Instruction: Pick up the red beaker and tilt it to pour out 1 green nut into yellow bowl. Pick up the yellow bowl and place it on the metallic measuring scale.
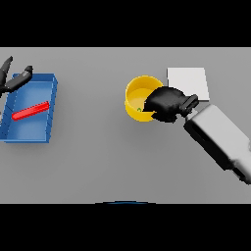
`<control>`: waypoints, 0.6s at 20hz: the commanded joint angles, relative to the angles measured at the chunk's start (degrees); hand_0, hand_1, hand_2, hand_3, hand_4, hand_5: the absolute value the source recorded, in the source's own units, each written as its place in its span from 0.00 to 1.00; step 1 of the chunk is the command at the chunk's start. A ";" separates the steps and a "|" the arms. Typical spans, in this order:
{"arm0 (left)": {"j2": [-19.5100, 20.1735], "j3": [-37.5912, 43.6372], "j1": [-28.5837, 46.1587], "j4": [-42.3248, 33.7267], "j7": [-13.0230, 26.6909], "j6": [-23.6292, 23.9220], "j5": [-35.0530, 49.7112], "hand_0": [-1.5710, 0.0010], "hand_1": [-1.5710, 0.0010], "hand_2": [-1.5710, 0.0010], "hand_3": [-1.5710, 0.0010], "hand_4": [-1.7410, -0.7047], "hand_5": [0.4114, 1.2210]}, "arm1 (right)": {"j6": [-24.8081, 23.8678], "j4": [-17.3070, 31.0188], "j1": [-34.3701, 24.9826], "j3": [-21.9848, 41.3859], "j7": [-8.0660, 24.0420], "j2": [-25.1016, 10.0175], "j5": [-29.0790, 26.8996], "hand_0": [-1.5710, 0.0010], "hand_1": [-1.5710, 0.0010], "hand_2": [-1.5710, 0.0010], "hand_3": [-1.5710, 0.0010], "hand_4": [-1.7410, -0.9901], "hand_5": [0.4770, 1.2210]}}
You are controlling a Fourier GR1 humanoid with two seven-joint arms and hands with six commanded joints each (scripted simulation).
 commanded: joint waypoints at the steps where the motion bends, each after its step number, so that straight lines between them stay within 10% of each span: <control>1: -0.30 -0.20 -0.27 -0.09 0.06 0.08 -0.07 1.00 1.00 1.00 1.00 0.91 0.36 | -0.13 0.72 -0.49 -1.09 0.20 -0.63 -0.27 0.03 0.00 0.03 0.25 0.00 1.00; 12: -0.10 0.35 1.90 -4.46 4.34 0.56 1.51 1.00 1.00 1.00 1.00 0.86 0.42 | -10.88 15.96 -6.09 -7.18 -1.82 -5.05 1.31 0.00 0.00 0.01 0.26 0.00 1.00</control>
